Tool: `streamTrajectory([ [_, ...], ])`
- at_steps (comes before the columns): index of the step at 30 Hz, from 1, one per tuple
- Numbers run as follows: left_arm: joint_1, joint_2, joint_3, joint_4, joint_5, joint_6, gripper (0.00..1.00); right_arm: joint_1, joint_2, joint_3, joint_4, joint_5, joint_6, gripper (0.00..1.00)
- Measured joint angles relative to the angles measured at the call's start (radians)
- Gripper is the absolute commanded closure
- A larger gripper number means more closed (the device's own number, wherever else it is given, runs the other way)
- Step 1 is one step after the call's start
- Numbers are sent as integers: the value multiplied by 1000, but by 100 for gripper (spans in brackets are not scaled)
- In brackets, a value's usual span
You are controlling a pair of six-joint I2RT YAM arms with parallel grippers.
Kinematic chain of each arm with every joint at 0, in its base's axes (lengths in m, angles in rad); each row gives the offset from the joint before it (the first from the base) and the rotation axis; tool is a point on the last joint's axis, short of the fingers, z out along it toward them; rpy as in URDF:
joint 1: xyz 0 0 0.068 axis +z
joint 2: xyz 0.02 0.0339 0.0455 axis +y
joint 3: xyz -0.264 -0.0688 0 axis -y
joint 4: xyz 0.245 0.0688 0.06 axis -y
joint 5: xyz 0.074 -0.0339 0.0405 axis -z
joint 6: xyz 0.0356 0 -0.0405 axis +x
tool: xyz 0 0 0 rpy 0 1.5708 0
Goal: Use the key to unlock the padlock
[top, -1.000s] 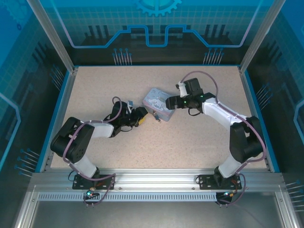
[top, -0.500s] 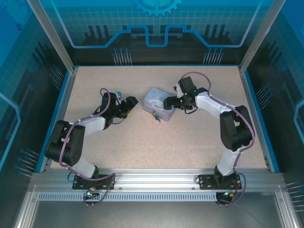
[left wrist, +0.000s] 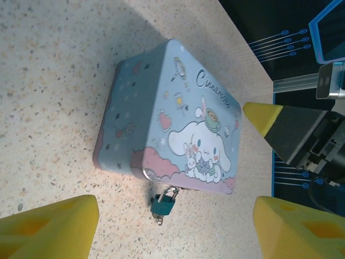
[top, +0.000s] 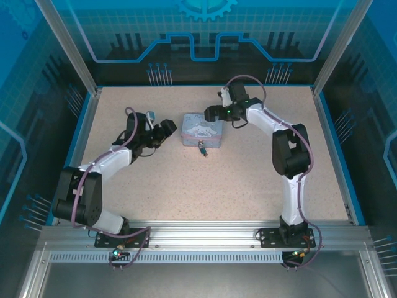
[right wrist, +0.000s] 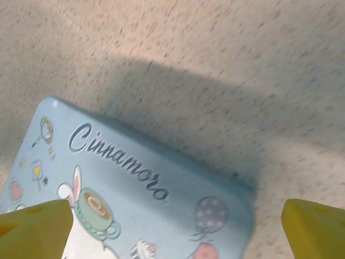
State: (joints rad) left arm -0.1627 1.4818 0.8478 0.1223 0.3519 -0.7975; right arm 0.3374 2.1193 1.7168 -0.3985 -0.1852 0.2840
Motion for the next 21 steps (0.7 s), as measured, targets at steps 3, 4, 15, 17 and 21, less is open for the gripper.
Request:
streamTrajectory([
  [3, 1, 11, 64, -34, 0, 41, 23, -28, -50, -38, 2, 45, -24, 0],
  [4, 2, 23, 86, -39, 0, 50, 23, -39, -95, -85, 10, 57, -31, 1],
  [15, 4, 290, 228, -27, 20, 82, 24, 116, -539, -766, 298, -34, 118, 29],
  [17, 4, 324, 234, -23, 23, 72, 23, 173, -489, -814, 343, -31, 161, 32],
  [21, 4, 376, 269, -11, 48, 57, 23, 216, -386, -815, 412, -4, 202, 36],
])
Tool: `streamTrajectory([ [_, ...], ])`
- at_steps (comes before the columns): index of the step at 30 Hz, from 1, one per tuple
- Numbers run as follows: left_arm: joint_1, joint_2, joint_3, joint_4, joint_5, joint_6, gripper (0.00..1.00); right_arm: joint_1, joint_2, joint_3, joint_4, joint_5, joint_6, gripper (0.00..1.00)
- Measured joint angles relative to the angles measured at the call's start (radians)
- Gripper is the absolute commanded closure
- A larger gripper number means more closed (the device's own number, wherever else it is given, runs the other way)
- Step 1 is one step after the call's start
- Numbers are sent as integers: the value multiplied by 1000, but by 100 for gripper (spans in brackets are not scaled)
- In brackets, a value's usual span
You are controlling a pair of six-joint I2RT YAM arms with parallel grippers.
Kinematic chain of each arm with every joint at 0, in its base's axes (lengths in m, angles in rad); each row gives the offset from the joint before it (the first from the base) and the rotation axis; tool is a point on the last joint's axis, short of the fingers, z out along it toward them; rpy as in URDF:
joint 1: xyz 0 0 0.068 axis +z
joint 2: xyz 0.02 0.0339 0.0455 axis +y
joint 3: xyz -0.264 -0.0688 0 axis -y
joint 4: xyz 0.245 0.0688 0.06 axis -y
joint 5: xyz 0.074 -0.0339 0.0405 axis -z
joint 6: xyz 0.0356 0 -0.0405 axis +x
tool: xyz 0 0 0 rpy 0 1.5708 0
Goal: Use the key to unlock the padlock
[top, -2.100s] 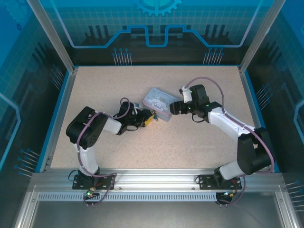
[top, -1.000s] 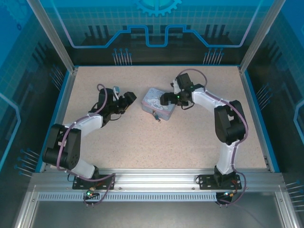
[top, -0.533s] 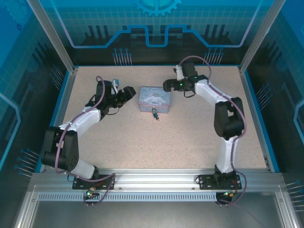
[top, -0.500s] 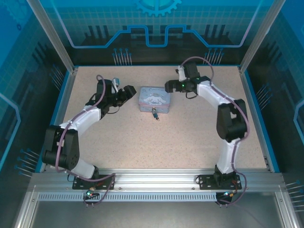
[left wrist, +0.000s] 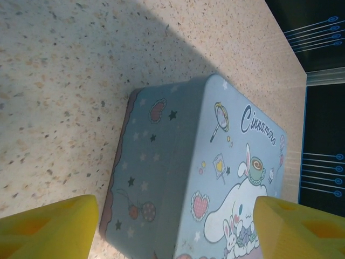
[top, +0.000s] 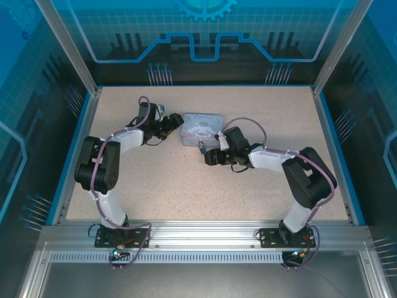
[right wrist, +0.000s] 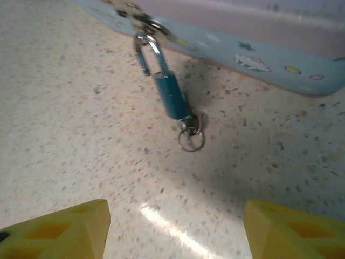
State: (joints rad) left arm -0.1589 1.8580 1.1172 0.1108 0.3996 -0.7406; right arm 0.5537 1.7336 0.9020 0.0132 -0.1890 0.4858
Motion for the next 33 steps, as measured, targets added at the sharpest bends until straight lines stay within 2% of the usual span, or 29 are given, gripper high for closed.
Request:
streamTrajectory([
  [11, 0, 43, 8, 65, 31, -48, 24, 3, 121, 43, 154, 36, 11, 50],
  [26, -7, 66, 8, 82, 43, -73, 24, 2, 185, 88, 209, 21, -14, 72],
  [30, -15, 66, 8, 82, 43, -73, 24, 2, 185, 88, 241, 13, -11, 84],
  [33, -25, 66, 7, 87, 43, -74, 24, 2, 185, 88, 240, 27, -14, 88],
])
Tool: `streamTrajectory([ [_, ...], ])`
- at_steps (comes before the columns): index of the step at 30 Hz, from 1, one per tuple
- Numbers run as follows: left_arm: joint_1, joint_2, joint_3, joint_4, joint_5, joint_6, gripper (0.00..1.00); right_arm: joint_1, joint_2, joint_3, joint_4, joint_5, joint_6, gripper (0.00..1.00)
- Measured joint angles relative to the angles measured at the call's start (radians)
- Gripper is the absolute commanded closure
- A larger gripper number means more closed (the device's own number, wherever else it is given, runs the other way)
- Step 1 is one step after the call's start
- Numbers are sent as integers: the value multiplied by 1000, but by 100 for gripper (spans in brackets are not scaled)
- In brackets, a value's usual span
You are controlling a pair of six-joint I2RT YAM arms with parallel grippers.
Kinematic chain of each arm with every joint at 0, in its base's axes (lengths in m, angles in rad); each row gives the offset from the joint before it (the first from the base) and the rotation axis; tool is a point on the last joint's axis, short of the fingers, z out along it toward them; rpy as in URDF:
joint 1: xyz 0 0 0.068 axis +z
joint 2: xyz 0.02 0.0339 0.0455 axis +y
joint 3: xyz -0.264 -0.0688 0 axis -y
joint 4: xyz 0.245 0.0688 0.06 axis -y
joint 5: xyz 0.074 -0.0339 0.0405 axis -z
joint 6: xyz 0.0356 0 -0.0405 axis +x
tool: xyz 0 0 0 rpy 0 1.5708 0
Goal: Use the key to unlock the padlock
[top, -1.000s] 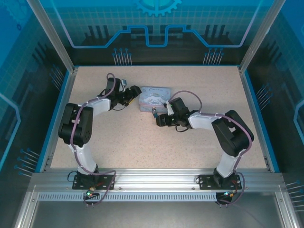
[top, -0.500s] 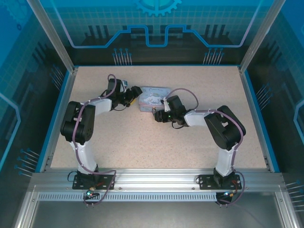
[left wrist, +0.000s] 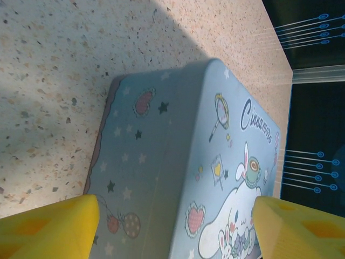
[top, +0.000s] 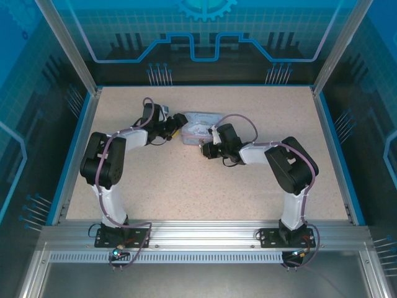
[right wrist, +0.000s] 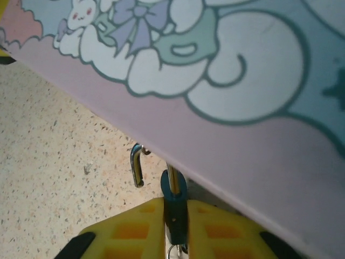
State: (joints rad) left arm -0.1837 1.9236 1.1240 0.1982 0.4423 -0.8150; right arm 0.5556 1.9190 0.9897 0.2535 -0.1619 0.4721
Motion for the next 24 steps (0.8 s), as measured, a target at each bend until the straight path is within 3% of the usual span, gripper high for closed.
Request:
streamTrajectory([
  [12, -36, -18, -66, 27, -8, -34, 24, 32, -33, 33, -132, 178, -27, 100],
  [24, -135, -94, -146, 86, -19, -104, 24, 21, -75, 58, -305, 380, 2, 100],
])
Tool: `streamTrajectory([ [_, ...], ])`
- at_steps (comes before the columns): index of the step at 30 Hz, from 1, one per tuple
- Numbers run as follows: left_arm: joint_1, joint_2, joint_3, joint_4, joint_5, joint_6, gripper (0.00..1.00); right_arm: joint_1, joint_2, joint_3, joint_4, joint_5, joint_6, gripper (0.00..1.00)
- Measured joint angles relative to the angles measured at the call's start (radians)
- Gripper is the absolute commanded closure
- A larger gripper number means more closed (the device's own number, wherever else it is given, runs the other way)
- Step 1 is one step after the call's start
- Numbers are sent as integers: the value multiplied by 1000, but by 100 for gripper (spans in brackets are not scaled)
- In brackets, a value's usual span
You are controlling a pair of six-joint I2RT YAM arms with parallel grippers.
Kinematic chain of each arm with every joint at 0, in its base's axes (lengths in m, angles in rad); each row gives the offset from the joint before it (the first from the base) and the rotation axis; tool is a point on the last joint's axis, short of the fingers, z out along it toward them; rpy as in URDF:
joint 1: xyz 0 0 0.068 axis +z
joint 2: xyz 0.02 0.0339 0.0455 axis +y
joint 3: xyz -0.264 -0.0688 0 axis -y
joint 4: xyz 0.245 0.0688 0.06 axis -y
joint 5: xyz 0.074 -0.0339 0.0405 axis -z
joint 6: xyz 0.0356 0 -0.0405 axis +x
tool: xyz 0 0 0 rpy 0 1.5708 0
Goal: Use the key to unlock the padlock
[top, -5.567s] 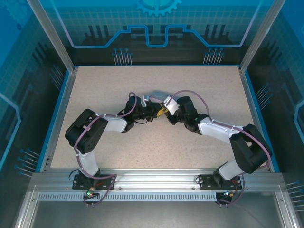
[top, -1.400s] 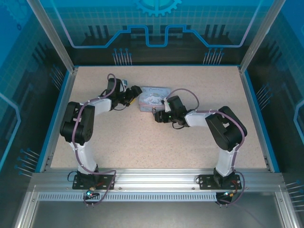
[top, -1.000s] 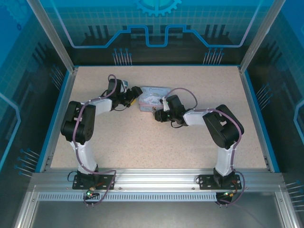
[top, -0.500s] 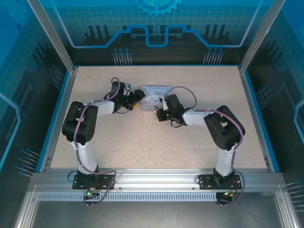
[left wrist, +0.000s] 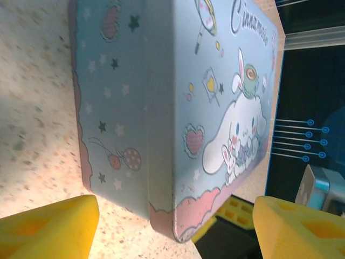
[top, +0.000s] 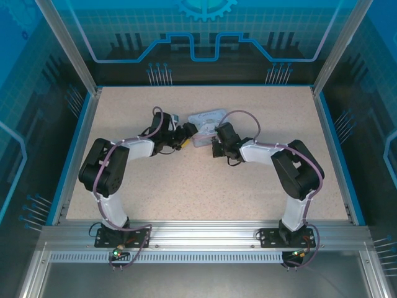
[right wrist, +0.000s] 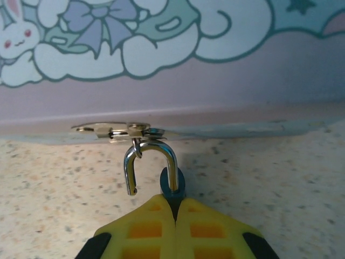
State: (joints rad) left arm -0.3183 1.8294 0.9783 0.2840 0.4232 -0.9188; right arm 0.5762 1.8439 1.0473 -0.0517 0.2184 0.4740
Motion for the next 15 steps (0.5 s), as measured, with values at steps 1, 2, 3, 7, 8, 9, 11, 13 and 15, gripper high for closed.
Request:
streamTrajectory([
  [1, -11, -8, -8, 3, -2, -2, 24, -3, -2, 2, -9, 12, -1, 100],
  [2, -20, -19, -16, 2, -9, -4, 24, -8, -4, 2, -15, 18, -3, 100],
  [3, -27, -31, -25, 2, -12, -8, 24, -13, -8, 0, -19, 18, -4, 100],
  [7, -39, -103, -39, -21, -42, 2, 23, -57, -47, -55, 5, -23, -4, 100],
  [8, -39, -121, -38, -30, -48, 8, 23, -70, -58, -71, 13, -37, -4, 100],
  [9, -39, -143, -31, -51, -56, 18, 23, -86, -68, -86, 21, -53, -3, 100],
  [11, -38, -164, -1, -74, -61, 35, 23, -109, -77, -103, 35, -79, -3, 100],
  [13, -41, -164, 46, -84, -60, 46, 23, -124, -82, -117, 57, -107, 1, 100],
  [15, -51, -152, 96, -93, -60, 57, 24, -132, -84, -129, 78, -129, 9, 100],
])
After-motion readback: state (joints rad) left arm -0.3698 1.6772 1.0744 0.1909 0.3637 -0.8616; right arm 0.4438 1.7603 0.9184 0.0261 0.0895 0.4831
